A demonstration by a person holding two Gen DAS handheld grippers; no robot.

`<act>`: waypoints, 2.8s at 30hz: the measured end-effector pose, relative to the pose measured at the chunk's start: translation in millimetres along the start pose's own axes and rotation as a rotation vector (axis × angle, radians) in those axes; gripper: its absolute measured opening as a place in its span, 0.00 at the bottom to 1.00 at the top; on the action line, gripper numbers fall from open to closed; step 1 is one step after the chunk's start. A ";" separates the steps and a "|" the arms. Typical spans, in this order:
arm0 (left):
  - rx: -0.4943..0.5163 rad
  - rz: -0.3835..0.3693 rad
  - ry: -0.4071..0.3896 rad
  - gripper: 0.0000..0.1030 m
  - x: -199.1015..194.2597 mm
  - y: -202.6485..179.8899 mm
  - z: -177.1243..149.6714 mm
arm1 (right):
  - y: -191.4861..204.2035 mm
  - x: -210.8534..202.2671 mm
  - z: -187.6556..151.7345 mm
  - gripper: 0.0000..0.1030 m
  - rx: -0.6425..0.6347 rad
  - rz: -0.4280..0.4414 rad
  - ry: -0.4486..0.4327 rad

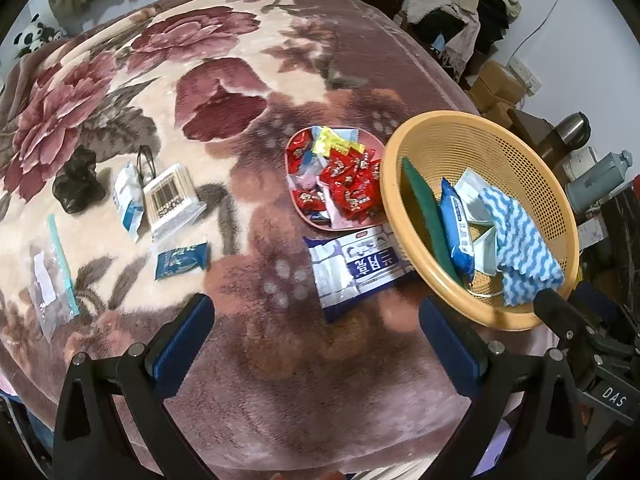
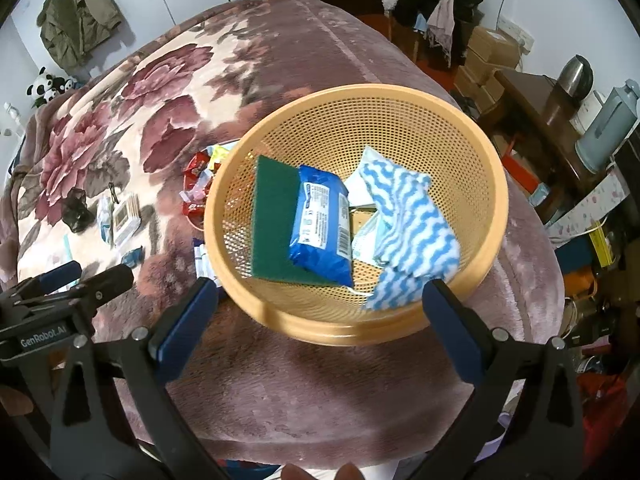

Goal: Organize soft objects
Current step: 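Withdraw both tools from the basket back over the blanket, then grasp the clear zip bag with the left tool while the right tool grasps the cotton-swab box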

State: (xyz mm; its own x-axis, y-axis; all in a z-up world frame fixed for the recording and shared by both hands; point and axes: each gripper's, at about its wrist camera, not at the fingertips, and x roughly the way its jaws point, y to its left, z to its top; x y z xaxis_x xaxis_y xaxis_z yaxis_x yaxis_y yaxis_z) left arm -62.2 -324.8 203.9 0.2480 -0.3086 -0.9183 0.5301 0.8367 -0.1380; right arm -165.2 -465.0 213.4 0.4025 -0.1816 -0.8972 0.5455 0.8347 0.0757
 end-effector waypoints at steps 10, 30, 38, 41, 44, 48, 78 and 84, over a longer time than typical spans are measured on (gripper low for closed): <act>-0.033 -0.005 -0.010 0.99 -9.2 27.5 -8.0 | 27.3 -4.0 -4.3 1.00 -0.039 -0.002 -0.005; -0.115 0.009 -0.009 0.99 -15.9 89.5 -23.6 | 87.6 2.2 -9.5 1.00 -0.129 0.023 0.004; -0.149 0.019 -0.003 0.99 -14.6 112.3 -28.3 | 107.3 8.9 -9.5 1.00 -0.160 0.033 0.018; -0.163 0.023 -0.002 0.99 -13.9 121.7 -29.1 | 116.0 12.3 -9.6 1.00 -0.174 0.038 0.023; -0.176 0.026 0.000 0.99 -12.7 130.7 -30.2 | 124.9 16.3 -10.2 1.00 -0.188 0.044 0.029; -0.197 0.034 0.007 0.99 -8.8 145.5 -32.5 | 135.8 23.6 -10.5 1.00 -0.205 0.050 0.044; -0.535 0.195 0.024 0.99 26.4 357.9 -55.0 | 281.2 145.7 14.8 1.00 -0.393 0.111 0.167; -0.605 0.225 0.026 0.99 38.4 395.6 -55.3 | 308.1 182.8 21.1 1.00 -0.448 0.088 0.199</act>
State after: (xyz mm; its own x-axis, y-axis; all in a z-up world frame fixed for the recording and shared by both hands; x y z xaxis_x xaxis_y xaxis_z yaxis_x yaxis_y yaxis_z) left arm 112.2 19.3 93.5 0.2763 -0.0911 -0.9567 -0.0853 0.9892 -0.1189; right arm 91.9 -252.0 81.9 0.2612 -0.0343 -0.9647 0.1285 0.9917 -0.0004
